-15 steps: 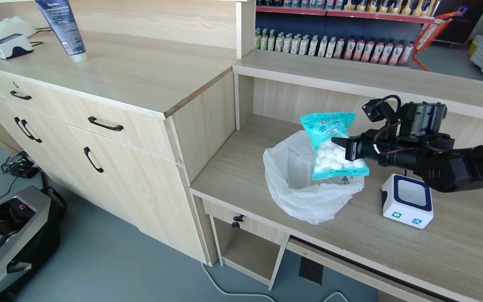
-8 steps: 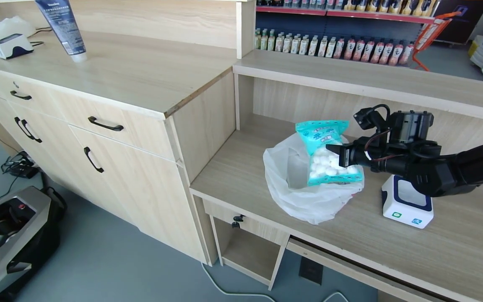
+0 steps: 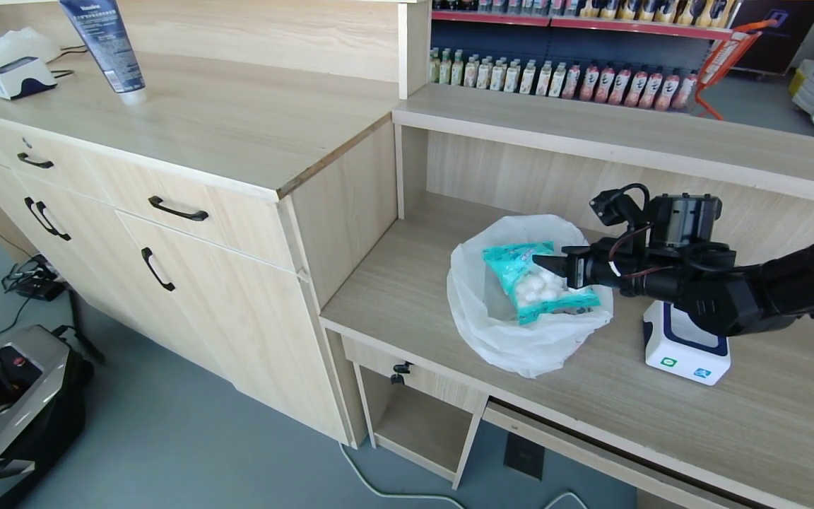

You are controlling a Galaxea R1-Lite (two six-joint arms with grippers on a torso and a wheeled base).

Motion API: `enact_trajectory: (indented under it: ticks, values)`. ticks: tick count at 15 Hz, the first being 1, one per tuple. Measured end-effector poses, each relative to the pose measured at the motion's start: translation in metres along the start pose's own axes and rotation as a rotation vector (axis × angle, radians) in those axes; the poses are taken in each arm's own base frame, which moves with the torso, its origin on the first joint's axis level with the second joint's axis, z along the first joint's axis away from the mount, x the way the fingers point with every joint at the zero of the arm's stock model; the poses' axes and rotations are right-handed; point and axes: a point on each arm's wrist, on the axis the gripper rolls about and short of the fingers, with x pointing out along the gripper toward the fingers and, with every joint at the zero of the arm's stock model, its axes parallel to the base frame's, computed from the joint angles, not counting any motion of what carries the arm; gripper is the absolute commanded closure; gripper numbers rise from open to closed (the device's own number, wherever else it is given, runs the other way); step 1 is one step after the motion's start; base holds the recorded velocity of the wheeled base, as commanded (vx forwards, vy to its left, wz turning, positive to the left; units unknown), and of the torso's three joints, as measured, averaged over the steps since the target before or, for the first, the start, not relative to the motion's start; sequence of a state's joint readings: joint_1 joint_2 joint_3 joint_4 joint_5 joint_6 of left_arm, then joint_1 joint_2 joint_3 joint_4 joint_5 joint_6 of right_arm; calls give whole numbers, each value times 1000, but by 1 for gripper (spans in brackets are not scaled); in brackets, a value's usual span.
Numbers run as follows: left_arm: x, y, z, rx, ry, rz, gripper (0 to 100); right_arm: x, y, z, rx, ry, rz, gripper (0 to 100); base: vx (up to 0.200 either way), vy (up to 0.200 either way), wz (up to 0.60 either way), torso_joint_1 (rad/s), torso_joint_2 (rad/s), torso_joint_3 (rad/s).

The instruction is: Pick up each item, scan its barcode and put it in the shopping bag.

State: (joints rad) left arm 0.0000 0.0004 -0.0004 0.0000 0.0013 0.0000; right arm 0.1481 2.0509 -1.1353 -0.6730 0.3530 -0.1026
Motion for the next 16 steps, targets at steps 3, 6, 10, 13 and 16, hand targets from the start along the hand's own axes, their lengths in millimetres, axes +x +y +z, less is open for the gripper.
enact_trajectory:
  ticks: [3,6,10,13,16]
  values:
    - [0,0,0,0,0,0,0,-11,3,18,-37,-25,-3,0,0,0,0,0,0,0]
    - [0,0,0,0,0,0,0,-48,8,57,-114,-71,-23,0,0,0,0,0,0,0]
    - [0,0,0,0,0,0,0,-129,-10,101,-308,-118,-160,0,0,0,-450,-1,4,3]
    - [0,0,0,0,0,0,0,-175,-23,125,-437,-191,-249,0,0,0,-600,-1,-1,4]
    - [0,0,0,0,0,0,0,-196,-27,132,-465,-211,-310,0,0,0,-600,2,2,2]
